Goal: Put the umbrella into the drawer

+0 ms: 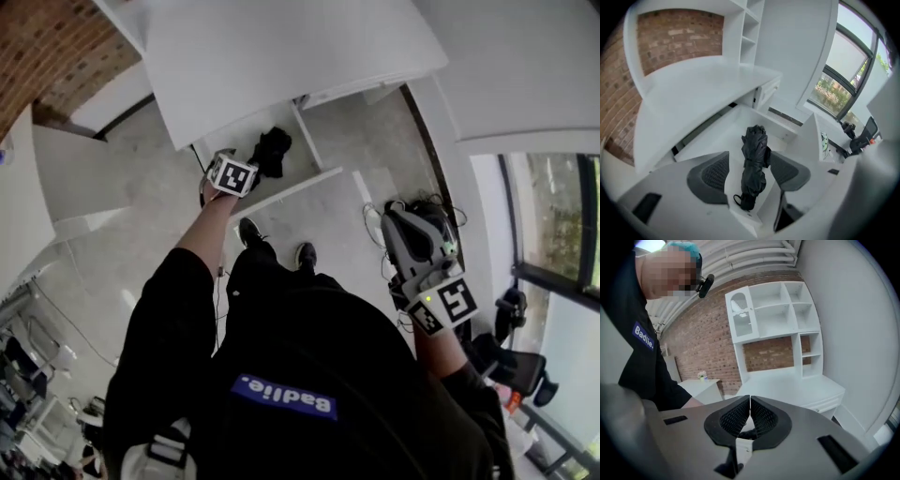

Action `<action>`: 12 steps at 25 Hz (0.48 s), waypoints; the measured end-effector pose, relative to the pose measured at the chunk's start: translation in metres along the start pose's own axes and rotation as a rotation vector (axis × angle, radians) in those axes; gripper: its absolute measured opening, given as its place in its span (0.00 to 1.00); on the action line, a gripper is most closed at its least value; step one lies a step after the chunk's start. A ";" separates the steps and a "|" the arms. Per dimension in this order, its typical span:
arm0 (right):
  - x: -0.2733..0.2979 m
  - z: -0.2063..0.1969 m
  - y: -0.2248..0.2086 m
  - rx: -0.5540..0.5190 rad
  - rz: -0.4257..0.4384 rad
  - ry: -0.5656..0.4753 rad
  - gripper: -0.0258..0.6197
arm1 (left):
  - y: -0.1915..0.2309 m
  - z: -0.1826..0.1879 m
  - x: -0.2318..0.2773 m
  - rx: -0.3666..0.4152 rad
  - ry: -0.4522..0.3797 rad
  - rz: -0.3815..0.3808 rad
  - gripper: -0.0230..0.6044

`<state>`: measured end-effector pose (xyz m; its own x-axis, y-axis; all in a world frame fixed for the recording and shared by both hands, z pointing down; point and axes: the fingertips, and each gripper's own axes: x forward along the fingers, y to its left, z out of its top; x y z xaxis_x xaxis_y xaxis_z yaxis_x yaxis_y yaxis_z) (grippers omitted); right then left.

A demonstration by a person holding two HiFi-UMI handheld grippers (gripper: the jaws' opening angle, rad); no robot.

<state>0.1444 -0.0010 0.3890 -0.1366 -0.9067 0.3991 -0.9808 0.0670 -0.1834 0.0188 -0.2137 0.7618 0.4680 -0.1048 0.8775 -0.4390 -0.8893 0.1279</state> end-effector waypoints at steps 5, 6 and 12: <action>-0.012 0.018 0.008 -0.052 0.161 -0.090 0.09 | -0.022 0.020 -0.088 -0.055 -0.172 0.061 0.45; -0.016 0.020 0.012 -0.058 0.195 -0.107 0.09 | -0.027 0.022 -0.108 -0.056 -0.207 0.084 0.44; -0.040 0.014 0.036 -0.052 0.385 -0.130 0.09 | -0.107 0.023 -0.209 -0.143 -0.420 0.105 0.40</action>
<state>0.1165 0.0317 0.3540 -0.4799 -0.8560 0.1924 -0.8673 0.4300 -0.2507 -0.0143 -0.1067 0.5539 0.6730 -0.3889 0.6291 -0.5886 -0.7967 0.1371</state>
